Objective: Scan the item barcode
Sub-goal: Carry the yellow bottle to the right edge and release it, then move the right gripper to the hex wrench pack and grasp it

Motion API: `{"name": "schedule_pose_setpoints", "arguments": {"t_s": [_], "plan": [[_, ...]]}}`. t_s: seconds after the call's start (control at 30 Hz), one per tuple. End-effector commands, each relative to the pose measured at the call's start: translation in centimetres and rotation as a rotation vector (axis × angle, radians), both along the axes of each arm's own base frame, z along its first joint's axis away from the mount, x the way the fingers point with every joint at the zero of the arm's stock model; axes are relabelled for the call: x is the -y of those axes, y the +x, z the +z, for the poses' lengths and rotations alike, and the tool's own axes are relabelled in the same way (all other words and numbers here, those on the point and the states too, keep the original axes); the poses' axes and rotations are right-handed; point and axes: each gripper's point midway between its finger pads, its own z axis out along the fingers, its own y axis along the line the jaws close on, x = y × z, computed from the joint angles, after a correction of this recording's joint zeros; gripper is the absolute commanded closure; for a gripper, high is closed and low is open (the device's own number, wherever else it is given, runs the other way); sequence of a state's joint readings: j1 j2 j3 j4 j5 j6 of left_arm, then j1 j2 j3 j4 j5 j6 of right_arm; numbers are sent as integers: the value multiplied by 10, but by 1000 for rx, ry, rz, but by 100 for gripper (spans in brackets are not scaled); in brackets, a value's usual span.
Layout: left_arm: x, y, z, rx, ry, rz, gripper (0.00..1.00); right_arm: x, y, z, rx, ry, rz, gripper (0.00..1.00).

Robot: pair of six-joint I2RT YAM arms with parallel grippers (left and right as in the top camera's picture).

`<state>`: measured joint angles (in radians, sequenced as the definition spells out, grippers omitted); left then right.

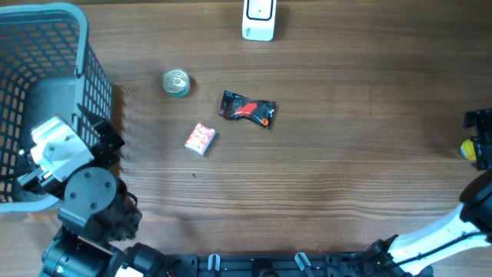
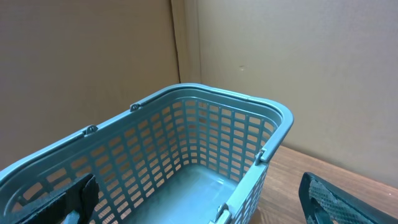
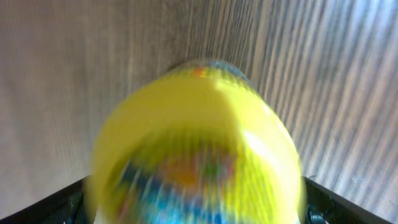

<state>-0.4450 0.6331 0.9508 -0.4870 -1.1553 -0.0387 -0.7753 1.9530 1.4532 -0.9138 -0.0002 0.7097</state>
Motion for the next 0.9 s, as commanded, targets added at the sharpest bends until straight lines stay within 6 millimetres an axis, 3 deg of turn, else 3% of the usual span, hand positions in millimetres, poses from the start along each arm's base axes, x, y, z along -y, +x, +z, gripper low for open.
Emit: {"name": "schedule_pose_setpoints", "arguments": {"t_s": [0.0,0.1,0.27,0.33,0.43,0.5,0.6,0.7,0.87], "plan": [[-3,-3,5,15,-5,21,0,-10,7,41,68,-56,36,0],[-3,-3,5,15,-5,21,0,-23,19,66,115,-104,104,0],[-3,-3,5,15,-5,21,0,-94,66,108,224,-155,396,0],[-3,-3,5,15,-5,21,0,-137,92,114,256,-182,578,0],[-3,-3,5,15,-5,21,0,-217,126,111,296,-189,857,0],[-3,-3,5,15,-5,21,0,-294,144,106,352,-167,1102,0],[-3,-3,5,15,-5,21,0,-376,145,92,388,-133,1391,0],[-3,-3,5,15,-5,21,0,-424,129,65,330,-119,1629,0],[-4,-3,4,9,-2,21,0,-463,95,17,180,-9,1772,0]]}}
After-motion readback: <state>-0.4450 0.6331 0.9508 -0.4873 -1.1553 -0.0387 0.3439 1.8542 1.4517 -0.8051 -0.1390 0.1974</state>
